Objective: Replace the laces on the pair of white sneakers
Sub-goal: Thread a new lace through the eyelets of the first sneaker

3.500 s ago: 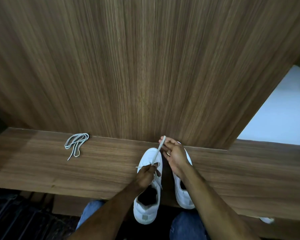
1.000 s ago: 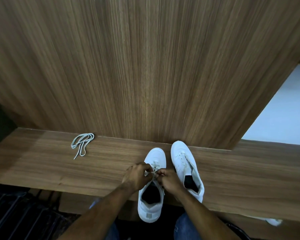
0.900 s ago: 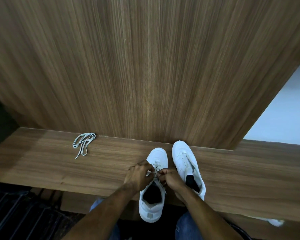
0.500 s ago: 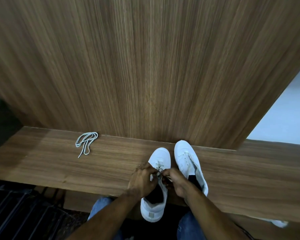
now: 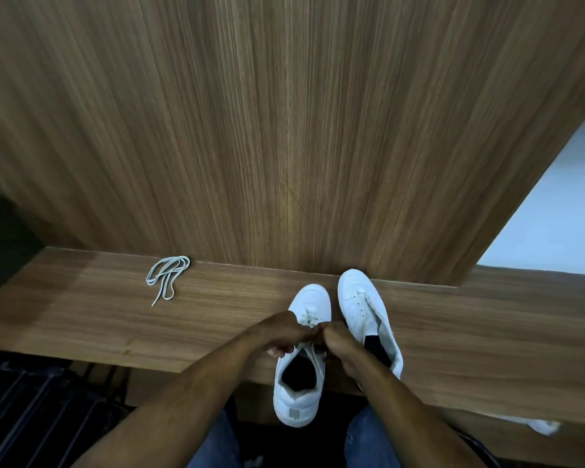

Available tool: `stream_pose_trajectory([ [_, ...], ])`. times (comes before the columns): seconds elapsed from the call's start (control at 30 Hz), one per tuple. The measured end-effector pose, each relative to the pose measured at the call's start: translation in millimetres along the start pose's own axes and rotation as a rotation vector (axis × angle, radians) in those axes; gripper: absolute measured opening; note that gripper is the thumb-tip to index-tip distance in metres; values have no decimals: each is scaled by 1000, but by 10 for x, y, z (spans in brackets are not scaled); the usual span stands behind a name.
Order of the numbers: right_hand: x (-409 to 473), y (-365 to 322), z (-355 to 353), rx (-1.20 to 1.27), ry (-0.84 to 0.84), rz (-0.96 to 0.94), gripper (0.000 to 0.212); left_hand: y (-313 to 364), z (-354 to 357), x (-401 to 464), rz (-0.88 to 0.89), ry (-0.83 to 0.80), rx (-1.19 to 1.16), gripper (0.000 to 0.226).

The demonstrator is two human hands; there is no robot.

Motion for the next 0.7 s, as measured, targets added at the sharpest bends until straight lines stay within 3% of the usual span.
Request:
stream_pose_trajectory([
  [0.1,-30,-26,-13,-2,-9,-67,35,-25,-25,-32,81,-4,85,46],
  [0.2,-57,-36,-15,-22,-13,-79,31,-52,-45,-34,163,104,6,23],
  [0.3,-71,-33,-15,-27,-11,-55,19,-85,10,-48,81,113,-218,13],
  [0.4,-102,-37,-12,-38,-24,-65,20,-122,108,-55,-55,84,-372,20],
  [0.6,-134,-35,-30,-57,-32,-94,23,-102,132,-51,-59,63,-434,13],
  [0.7,-134,-58,-72,-186,-4,-172,30,-174,39,-32,-45,131,-426,14],
])
Point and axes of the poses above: each hand's wrist, its own x-axis towards the middle knuckle, its own z-axis out of the palm, y = z × x, the point moved 3 cm from there along x, towards the middle knuckle, and after that the axes turned 14 degrees about z, right-handed, at the moved point
